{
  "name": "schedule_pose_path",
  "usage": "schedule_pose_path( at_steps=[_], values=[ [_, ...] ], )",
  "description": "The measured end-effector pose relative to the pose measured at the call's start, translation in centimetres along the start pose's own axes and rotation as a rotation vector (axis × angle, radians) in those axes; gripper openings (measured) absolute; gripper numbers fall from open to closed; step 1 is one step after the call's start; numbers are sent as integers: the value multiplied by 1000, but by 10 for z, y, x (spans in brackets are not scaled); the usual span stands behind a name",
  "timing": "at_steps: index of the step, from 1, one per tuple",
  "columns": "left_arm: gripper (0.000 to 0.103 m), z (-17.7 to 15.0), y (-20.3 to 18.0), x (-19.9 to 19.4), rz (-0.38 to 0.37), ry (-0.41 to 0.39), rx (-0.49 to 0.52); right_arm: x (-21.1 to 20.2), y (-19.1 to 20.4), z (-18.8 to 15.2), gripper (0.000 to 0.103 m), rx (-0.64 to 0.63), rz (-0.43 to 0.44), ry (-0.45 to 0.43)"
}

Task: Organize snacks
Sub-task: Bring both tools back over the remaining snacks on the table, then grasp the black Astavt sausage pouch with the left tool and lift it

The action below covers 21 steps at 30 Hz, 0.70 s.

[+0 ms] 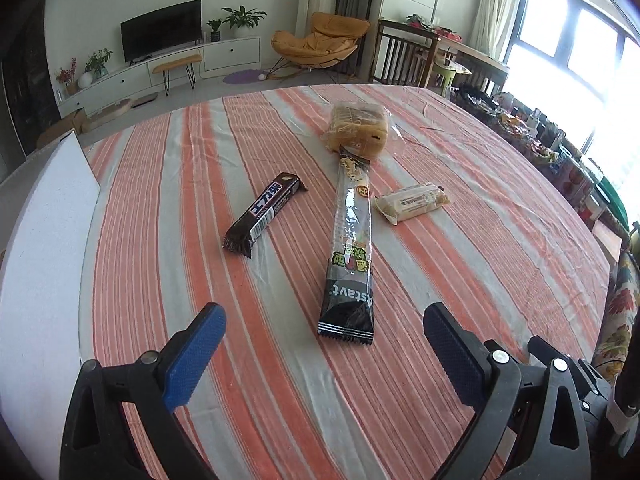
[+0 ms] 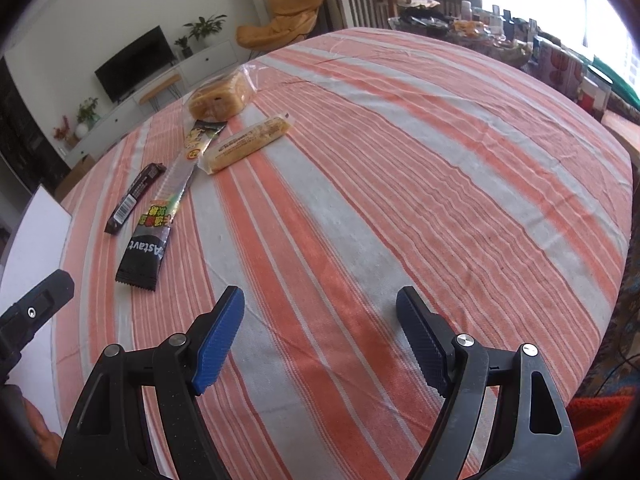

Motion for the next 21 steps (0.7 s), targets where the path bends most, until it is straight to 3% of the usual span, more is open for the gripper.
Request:
schedule_pose_path(
  at_steps=[3, 5, 7, 8, 12, 15, 19, 20, 21],
  values=[
    [74, 12, -14, 35, 44, 55, 66, -1, -1, 0, 82, 5, 13, -1],
    [69, 11, -18, 55, 36, 100, 66, -2, -2, 0, 82, 15, 30, -4],
    [56, 8, -19, 69, 38, 126, 54, -3, -4, 0, 81, 28, 45, -6],
    [36, 6, -19, 71, 24, 136, 47, -3, -5, 0, 81, 34, 51, -8],
    [15, -3, -22, 50, -15, 83, 65, -3, -4, 1, 81, 35, 48, -10],
    [12, -30, -15, 20, -19, 88, 56, -2, -3, 1, 81, 25, 38, -8],
    [14, -96, 5, -29, -14, 125, 30, -2, -4, 1, 81, 38, 48, -10],
    [15, -109, 9, -41, -3, 124, 21, -2, -4, 1, 81, 43, 51, -10],
    [24, -121, 14, -52, 6, 120, 9, -3, -5, 1, 81, 47, 53, -11]
  ],
)
Point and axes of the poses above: each gripper's, at about its wrist camera, not at the fingertips, and x roughly the way its jaws point, y to its left, z to its top, the point moved 9 cm from there along x, roughly the way its jaws point, and after that the axes turned 4 degrees about -x, right-handed, at the moved point
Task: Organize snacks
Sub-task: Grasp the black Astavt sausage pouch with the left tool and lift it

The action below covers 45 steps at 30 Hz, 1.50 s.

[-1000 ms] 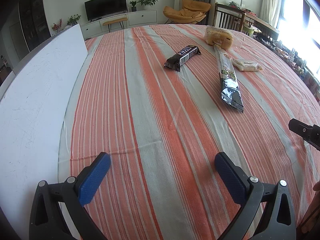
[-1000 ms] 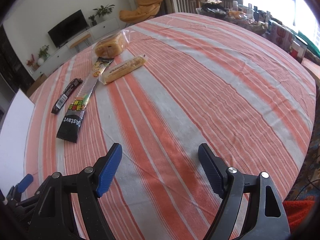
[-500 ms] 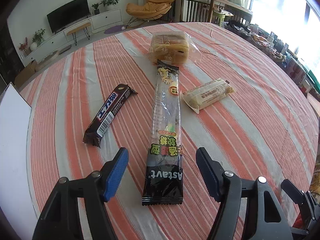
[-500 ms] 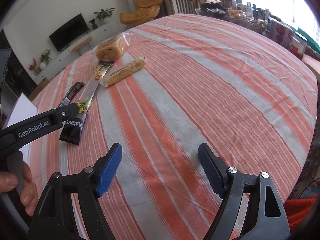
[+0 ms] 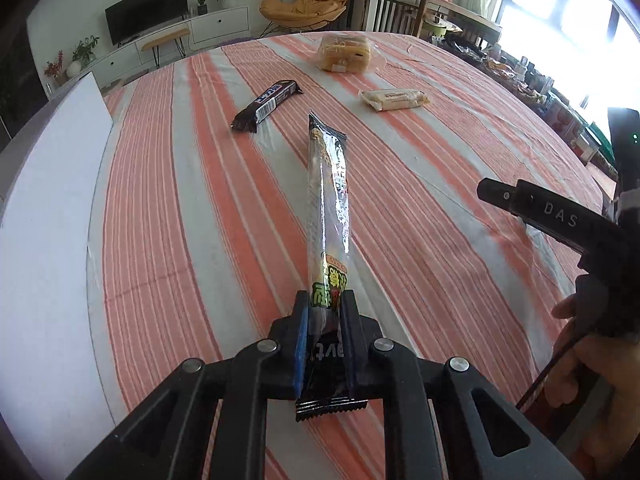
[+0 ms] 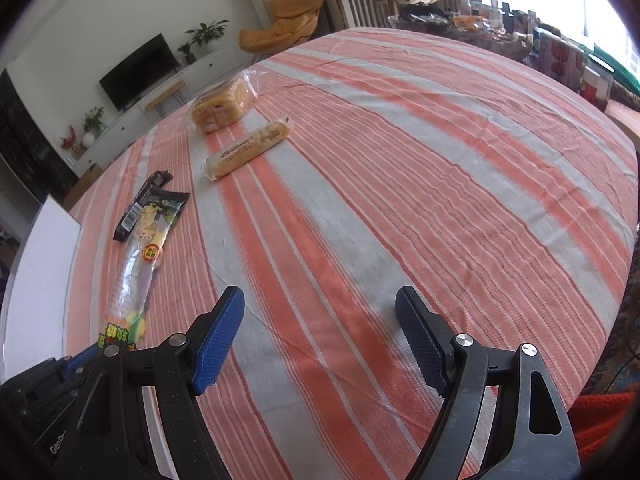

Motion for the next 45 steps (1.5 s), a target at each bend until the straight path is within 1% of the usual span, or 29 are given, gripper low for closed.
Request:
schedule_pose_path(
  at_steps=[1, 2, 3, 4, 5, 6, 10, 11, 13, 14, 15, 16, 17, 18, 19, 22, 23, 24, 25, 27, 30, 31, 35, 40, 45],
  values=[
    [35, -9, 3, -8, -2, -7, -12, 0, 0, 0, 81, 2, -1, -1],
    [67, -14, 7, -14, -7, -16, -23, 0, 0, 0, 81, 2, -4, -1],
    [95, -15, 10, -19, -4, -34, -33, 1, 1, 0, 82, 0, -10, 0],
    [99, -11, 11, -23, 0, -66, -32, 1, 1, 0, 82, -6, -18, 1],
    [99, -6, 11, -24, 9, -91, -20, 2, 2, 0, 82, -13, -27, 2],
    [99, -2, 11, -21, 26, -91, -4, 2, 3, -1, 82, -21, -35, 4],
    [99, 7, 1, 10, 62, -37, 37, 2, 4, -2, 82, -31, -30, 7],
    [97, 7, 0, 16, 82, -33, 48, 1, 3, -1, 81, -25, -23, 6],
    [85, 7, 3, 25, 139, -45, 55, 0, 1, -1, 80, -13, -13, 4],
    [79, 8, 6, 26, 131, -61, 36, 0, 0, -2, 80, -8, -8, 4],
    [68, 9, 13, 26, 129, -69, -3, 0, 0, -2, 80, -5, -5, 4],
    [63, 12, 19, 26, 112, -72, -40, -1, 0, -2, 80, -3, -3, 3],
    [53, 15, 27, 25, 111, -76, -70, 0, 0, -1, 80, -3, -4, 3],
    [45, 18, 36, 25, 131, -78, -95, 0, 1, -1, 81, -4, -8, 3],
    [43, 21, 46, 26, 147, -82, -114, 1, 1, -1, 81, -8, -13, 3],
    [44, 28, 67, 28, 170, -91, -157, 2, 4, -2, 82, -24, -30, 7],
    [49, 29, 71, 28, 180, -94, -157, 2, 4, -2, 82, -28, -35, 7],
    [57, 29, 73, 29, 188, -98, -156, 2, 4, -2, 82, -30, -36, 8],
    [62, 28, 76, 29, 198, -105, -159, 2, 4, -2, 82, -29, -33, 8],
    [76, 27, 81, 30, 213, -125, -174, 2, 3, -2, 82, -22, -25, 6],
    [84, 24, 86, 31, 203, -137, -201, 1, 3, -2, 82, -21, -24, 6],
    [85, 24, 86, 31, 201, -134, -196, 1, 2, -2, 82, -25, -29, 7],
    [97, 24, 80, 35, 183, -116, -172, 3, 4, -2, 82, -47, -50, 11],
    [103, 24, 79, 37, 187, -103, -177, 4, 6, -3, 83, -57, -54, 13],
    [103, 24, 79, 38, 190, -105, -179, 4, 7, -3, 83, -64, -59, 15]
  ],
)
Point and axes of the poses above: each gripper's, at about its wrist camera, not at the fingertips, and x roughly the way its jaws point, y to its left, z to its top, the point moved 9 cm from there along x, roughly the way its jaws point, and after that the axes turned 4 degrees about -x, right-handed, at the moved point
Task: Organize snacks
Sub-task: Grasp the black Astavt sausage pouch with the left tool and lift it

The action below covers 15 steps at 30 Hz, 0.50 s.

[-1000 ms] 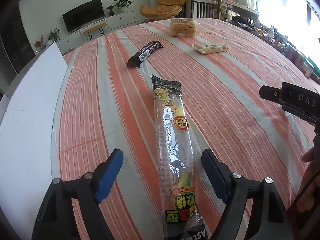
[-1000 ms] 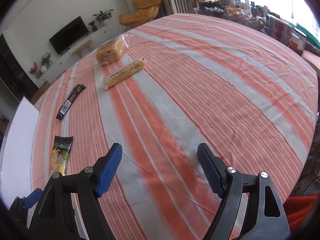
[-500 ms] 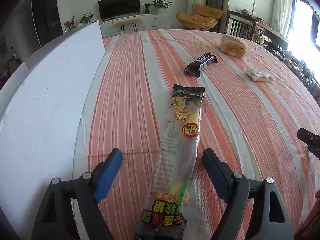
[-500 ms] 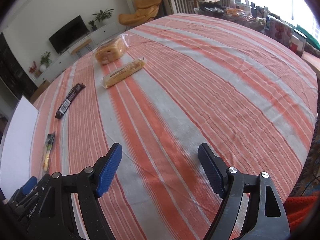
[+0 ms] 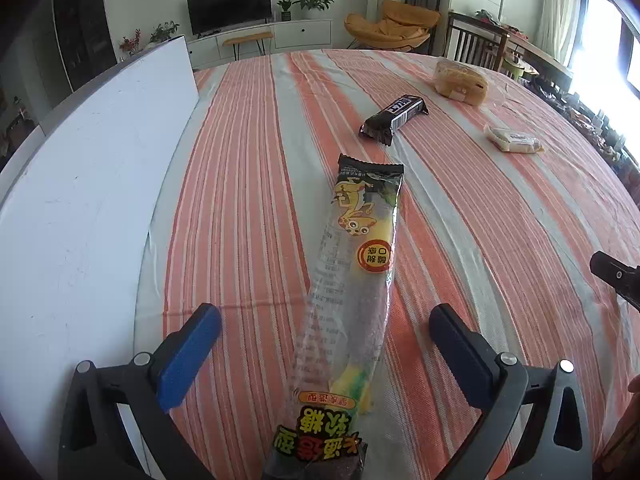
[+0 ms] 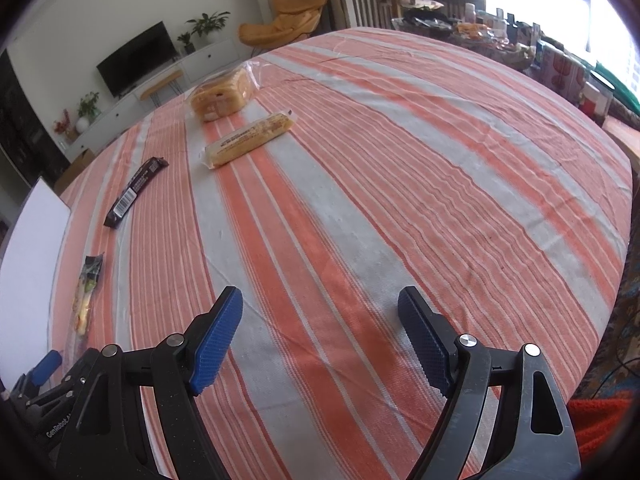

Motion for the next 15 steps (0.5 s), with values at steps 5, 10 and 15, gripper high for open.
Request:
schedule_pose_path(
  at_steps=[5, 10, 15],
  values=[
    [103, 0, 0, 0, 0, 0, 0, 2, 3, -2, 84, -29, -27, 7],
    [103, 0, 0, 0, 0, 0, 0, 3, 5, -3, 84, -54, -49, 13],
    [103, 0, 0, 0, 0, 0, 0, 3, 5, -3, 84, -52, -46, 13]
  ],
)
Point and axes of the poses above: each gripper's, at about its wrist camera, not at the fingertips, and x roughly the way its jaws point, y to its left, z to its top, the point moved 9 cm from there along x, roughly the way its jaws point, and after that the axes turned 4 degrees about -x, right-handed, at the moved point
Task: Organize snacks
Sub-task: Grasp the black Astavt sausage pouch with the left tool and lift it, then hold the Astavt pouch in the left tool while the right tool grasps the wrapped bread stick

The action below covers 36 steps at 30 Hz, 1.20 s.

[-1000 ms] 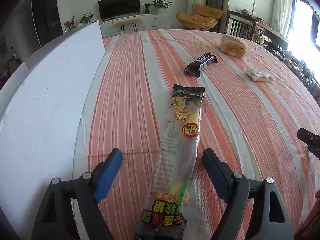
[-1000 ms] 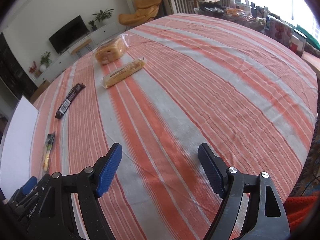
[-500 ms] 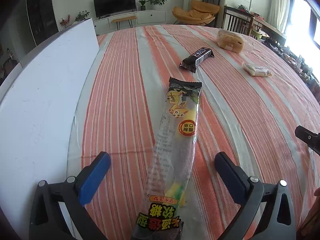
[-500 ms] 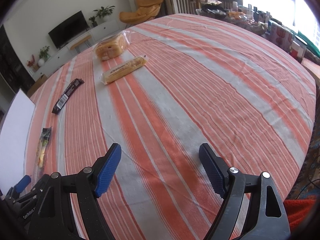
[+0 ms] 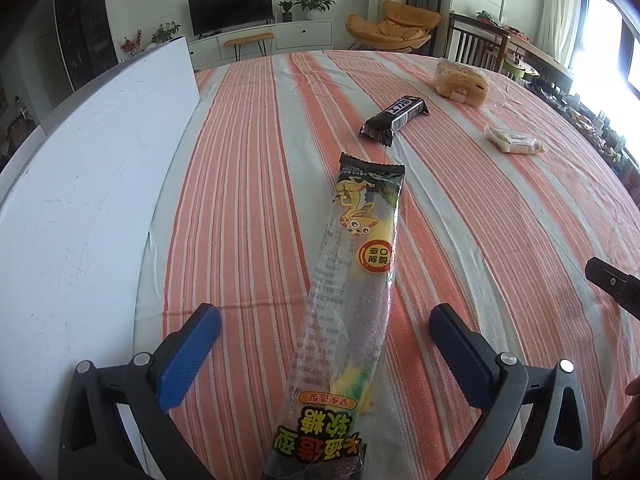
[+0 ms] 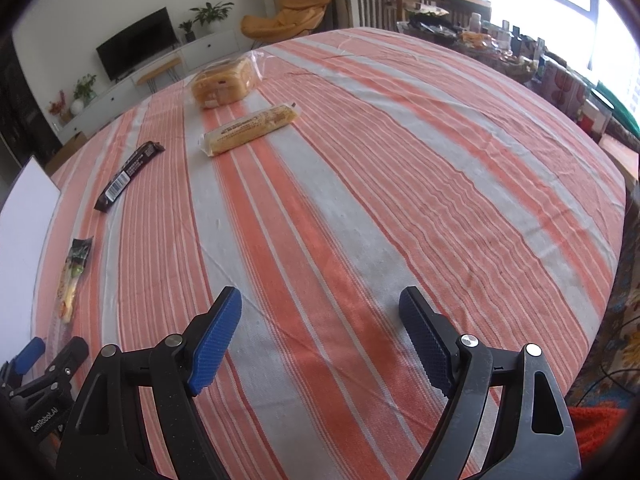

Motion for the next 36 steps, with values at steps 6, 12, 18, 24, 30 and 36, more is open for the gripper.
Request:
schedule_pose_path(
  at_steps=[6, 12, 18, 24, 30, 36],
  values=[
    [103, 0, 0, 0, 0, 0, 0, 0, -1, 0, 84, -1, -1, 1],
    [103, 0, 0, 0, 0, -1, 0, 0, 0, -1, 84, -17, -17, 4],
    [103, -1, 0, 0, 0, -1, 0, 3, 4, -2, 85, -59, -62, 13],
    [103, -1, 0, 0, 0, -2, 0, 4, 6, -4, 88, -77, -70, 19],
    [103, -1, 0, 0, 0, -2, 0, 3, 7, -4, 88, -74, -66, 19],
    [103, -2, -1, 0, -1, -3, 0, -4, -1, 1, 88, 56, 84, 2]
  ],
)
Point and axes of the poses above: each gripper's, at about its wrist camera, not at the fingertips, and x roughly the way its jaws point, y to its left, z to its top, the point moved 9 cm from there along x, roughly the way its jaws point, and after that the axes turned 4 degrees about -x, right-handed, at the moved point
